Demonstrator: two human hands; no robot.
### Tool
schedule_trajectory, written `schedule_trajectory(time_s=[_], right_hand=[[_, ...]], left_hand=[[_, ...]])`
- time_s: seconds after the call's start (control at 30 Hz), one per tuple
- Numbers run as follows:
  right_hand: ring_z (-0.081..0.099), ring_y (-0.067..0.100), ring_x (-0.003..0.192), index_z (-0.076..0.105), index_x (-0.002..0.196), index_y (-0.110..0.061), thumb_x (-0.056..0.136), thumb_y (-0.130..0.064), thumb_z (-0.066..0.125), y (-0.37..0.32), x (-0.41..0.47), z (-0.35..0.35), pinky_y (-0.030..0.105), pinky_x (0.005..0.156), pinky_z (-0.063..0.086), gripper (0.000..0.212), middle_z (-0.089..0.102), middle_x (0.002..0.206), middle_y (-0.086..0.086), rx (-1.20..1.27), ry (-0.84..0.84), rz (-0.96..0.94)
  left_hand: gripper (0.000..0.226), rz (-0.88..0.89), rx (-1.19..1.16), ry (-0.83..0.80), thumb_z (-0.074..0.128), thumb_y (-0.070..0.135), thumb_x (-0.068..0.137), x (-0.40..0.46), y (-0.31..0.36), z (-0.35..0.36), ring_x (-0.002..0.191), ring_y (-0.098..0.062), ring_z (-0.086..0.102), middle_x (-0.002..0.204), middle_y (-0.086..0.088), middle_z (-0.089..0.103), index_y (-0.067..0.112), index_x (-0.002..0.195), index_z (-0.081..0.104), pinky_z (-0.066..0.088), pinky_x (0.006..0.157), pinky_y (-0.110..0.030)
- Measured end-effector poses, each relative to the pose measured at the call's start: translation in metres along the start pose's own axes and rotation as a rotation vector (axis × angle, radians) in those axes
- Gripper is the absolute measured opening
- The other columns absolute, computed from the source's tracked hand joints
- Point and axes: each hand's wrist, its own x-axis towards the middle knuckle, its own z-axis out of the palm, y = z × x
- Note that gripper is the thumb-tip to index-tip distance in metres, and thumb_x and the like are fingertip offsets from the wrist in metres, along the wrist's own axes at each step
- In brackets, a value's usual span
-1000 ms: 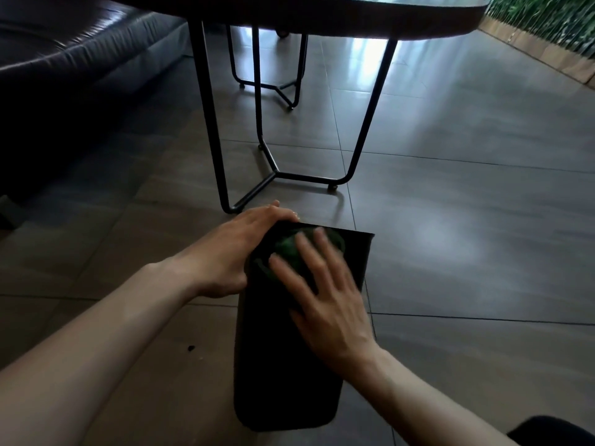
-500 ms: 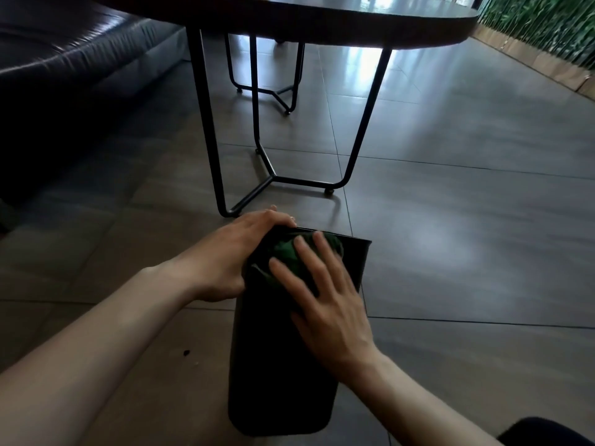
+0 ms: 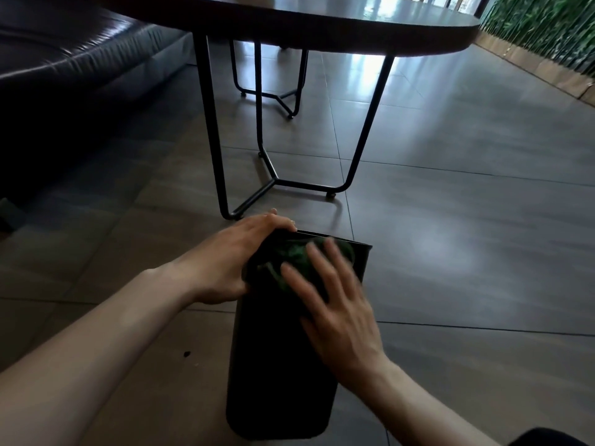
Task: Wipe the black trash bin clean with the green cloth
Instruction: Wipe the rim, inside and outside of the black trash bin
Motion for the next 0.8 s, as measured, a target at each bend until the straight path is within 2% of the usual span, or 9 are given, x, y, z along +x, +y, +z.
schedule_trajectory(time_s=[0.13,0.2,0.23,0.4,0.47,0.57,0.67,0.73,0.8], right_hand=[[0.025,0.038,0.156,0.044,0.154,-0.031,0.109,-0.024,0.053,-0.012,-0.068,0.016,0.050,0.115,0.043,0.047,0.043,0.161,0.011,-0.121,-0.205,-0.541],[0.024,0.037,0.156,0.041,0.156,-0.033,0.109,-0.020,0.050,-0.001,-0.075,0.009,0.047,0.114,0.044,0.049,0.041,0.162,0.008,-0.151,-0.247,-0.631],[0.024,0.037,0.156,0.039,0.157,-0.033,0.109,-0.019,0.050,0.004,-0.067,0.005,0.049,0.115,0.043,0.051,0.039,0.163,0.010,-0.121,-0.228,-0.569],[0.019,0.038,0.157,0.036,0.157,-0.030,0.106,-0.036,0.052,0.015,0.000,-0.012,0.060,0.114,0.042,0.054,0.034,0.164,0.015,0.000,-0.022,0.049],[0.023,0.041,0.156,0.037,0.157,-0.028,0.103,-0.034,0.055,0.006,0.000,-0.010,0.061,0.115,0.041,0.057,0.036,0.162,0.018,-0.057,-0.017,0.042],[0.042,0.041,0.147,0.053,0.148,-0.027,0.107,-0.026,0.052,-0.011,-0.041,-0.002,0.056,0.112,0.045,0.042,0.051,0.154,0.017,-0.156,-0.082,-0.190],[0.067,0.035,0.122,0.070,0.126,-0.030,0.107,-0.018,0.048,-0.019,-0.076,-0.008,0.046,0.092,0.060,0.031,0.071,0.131,0.009,-0.200,-0.172,-0.378],[0.072,0.033,0.099,0.073,0.115,-0.027,0.100,-0.017,0.062,-0.015,-0.076,-0.022,0.042,0.076,0.060,0.022,0.074,0.115,0.008,-0.137,-0.182,-0.333],[0.064,0.029,0.085,0.073,0.106,-0.026,0.094,-0.025,0.070,-0.006,-0.063,-0.043,0.038,0.066,0.056,0.013,0.069,0.105,0.004,0.008,-0.136,-0.113]], left_hand=[[0.104,-0.055,0.039,-0.054,0.093,0.018,0.061,-0.004,-0.006,-0.003,0.150,0.005,0.015,0.154,0.021,0.036,0.045,0.140,0.030,0.029,0.121,-0.028],[0.107,-0.053,0.041,-0.051,0.093,0.018,0.059,-0.005,-0.008,-0.003,0.150,0.005,0.015,0.154,0.021,0.036,0.044,0.141,0.030,0.027,0.121,-0.027],[0.107,-0.051,0.039,-0.046,0.093,0.019,0.059,-0.004,-0.007,-0.002,0.151,0.004,0.016,0.154,0.020,0.036,0.044,0.141,0.030,0.027,0.121,-0.028],[0.097,-0.004,0.021,-0.006,0.089,0.025,0.066,0.000,-0.004,0.001,0.150,0.006,0.016,0.153,0.019,0.039,0.043,0.143,0.032,0.028,0.119,-0.023],[0.096,-0.003,0.018,-0.003,0.088,0.025,0.067,-0.001,-0.004,0.002,0.150,0.006,0.016,0.154,0.018,0.039,0.041,0.143,0.032,0.027,0.120,-0.023],[0.100,-0.033,0.042,-0.033,0.089,0.021,0.064,-0.004,-0.008,-0.001,0.151,0.005,0.013,0.156,0.018,0.036,0.043,0.140,0.028,0.027,0.121,-0.027],[0.107,-0.064,0.059,-0.073,0.092,0.025,0.060,-0.005,-0.011,-0.003,0.152,0.004,0.008,0.159,0.019,0.028,0.047,0.139,0.022,0.027,0.122,-0.031],[0.110,-0.060,0.054,-0.087,0.092,0.038,0.057,-0.006,-0.010,-0.003,0.152,0.004,0.005,0.160,0.019,0.025,0.048,0.139,0.020,0.026,0.121,-0.031],[0.109,-0.067,0.064,-0.066,0.089,0.056,0.053,-0.007,-0.007,-0.002,0.151,0.001,0.011,0.158,0.018,0.028,0.045,0.138,0.022,0.032,0.119,-0.034]])
